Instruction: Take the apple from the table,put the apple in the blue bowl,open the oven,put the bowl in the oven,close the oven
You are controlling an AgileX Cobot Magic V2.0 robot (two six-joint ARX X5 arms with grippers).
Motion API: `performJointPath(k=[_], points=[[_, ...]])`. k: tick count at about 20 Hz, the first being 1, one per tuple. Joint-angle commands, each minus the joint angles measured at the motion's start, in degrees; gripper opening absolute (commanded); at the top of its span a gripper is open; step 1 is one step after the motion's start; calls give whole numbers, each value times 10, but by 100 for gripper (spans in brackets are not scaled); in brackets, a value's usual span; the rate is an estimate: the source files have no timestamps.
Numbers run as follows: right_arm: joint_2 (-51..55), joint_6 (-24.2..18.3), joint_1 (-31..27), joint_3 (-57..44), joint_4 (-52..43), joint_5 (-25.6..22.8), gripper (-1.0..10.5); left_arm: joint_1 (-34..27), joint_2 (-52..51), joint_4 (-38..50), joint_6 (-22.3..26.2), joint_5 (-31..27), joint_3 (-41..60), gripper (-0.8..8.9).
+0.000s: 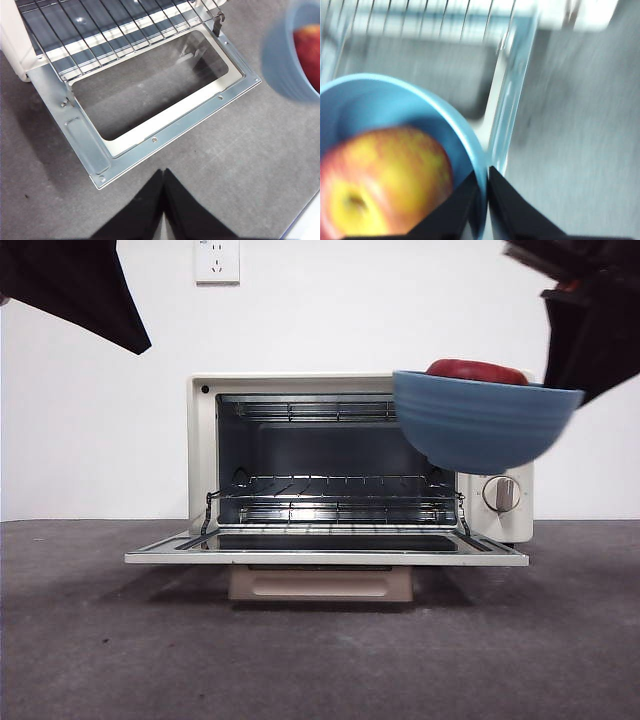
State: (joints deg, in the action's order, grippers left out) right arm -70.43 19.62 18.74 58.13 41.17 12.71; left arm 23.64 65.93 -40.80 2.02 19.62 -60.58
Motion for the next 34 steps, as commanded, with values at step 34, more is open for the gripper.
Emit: performJointPath(k=[34], points=[[-273, 223, 63, 159, -237, -116, 166, 3, 3, 5, 1, 2, -3, 7]])
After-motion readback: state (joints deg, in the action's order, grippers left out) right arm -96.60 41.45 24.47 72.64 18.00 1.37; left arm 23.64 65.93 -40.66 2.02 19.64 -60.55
